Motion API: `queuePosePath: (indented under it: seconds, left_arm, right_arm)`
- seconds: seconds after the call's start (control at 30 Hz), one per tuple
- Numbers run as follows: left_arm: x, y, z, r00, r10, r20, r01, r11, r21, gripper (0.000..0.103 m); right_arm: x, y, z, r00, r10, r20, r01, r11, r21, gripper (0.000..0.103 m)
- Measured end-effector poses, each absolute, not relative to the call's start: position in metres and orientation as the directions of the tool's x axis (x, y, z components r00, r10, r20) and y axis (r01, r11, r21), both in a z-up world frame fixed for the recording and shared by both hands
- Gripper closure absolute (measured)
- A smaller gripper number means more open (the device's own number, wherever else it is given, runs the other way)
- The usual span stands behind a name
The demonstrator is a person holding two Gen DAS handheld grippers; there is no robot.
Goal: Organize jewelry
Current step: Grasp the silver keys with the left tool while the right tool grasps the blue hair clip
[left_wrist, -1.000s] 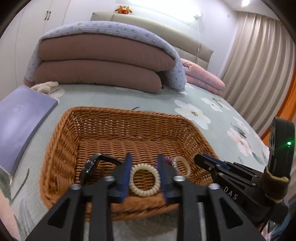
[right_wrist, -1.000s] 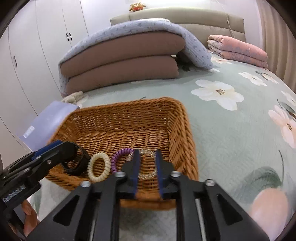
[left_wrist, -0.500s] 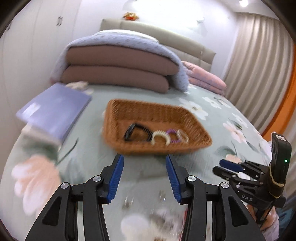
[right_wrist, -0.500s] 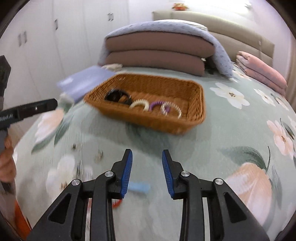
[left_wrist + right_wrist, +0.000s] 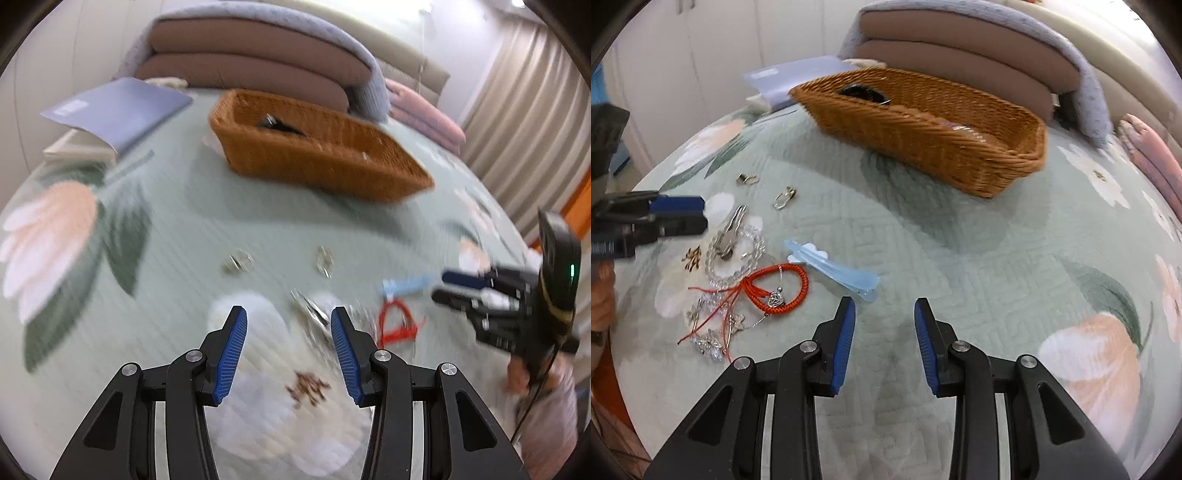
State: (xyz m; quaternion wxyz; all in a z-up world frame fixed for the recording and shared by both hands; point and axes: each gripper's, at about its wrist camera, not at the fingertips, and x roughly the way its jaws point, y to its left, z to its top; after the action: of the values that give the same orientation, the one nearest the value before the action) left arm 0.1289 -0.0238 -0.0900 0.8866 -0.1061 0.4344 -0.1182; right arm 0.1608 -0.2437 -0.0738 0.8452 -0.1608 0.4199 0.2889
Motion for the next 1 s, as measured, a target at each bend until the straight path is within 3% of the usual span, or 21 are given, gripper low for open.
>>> queuePosePath:
  seconds: [0.17,0.37,0.57,0.77,0.9,1.0]
  left_arm:
    - [0.118,-0.049,-0.101,0.598,-0.273,-0.753,0.168,0.962,-0.215,0.054]
    - [0.125,-0.062,-0.104,0.606,-0.232,-0.761,0.182,0.972,-0.152,0.054]
    - [0.122,-0.049,-0.1,0.62,-0.213,-0.755,0.168,0.976,-0.137,0.054]
    - [0.122,-0.012,-0.096,0.631,-0.22,-0.744,0.109,0.975,-0.195,0.054]
    - [0.122,-0.018,-0.091,0.591,-0.334,-0.734,0.228,0.942,-0.246,0.054]
    - [0.12,-0.043,-0.091,0.563,-0.334,-0.756,0.35,0.925,-0.148,0.054]
  right_arm:
    - [0.168,-0.222,-0.076,0.51,0.314,-0.801,-0.665,0.735,-0.135,0.06]
    - [0.175,-0.207,-0.077,0.507,0.345,-0.79,-0.7,0.7,-0.143,0.06]
    - [0.162,-0.205,-0.077,0.504,0.36,-0.785,-0.707,0.694,-0.136,0.067]
    - [0.138,-0.198,-0.078,0.507,0.364,-0.781,-0.724,0.672,-0.156,0.067]
    - [0.137,-0.2,-0.073,0.509,0.368,-0.778,-0.727,0.667,-0.161,0.067]
    - [0.144,-0.2,-0.071,0.517,0.356,-0.779,-0.723,0.668,-0.175,0.067]
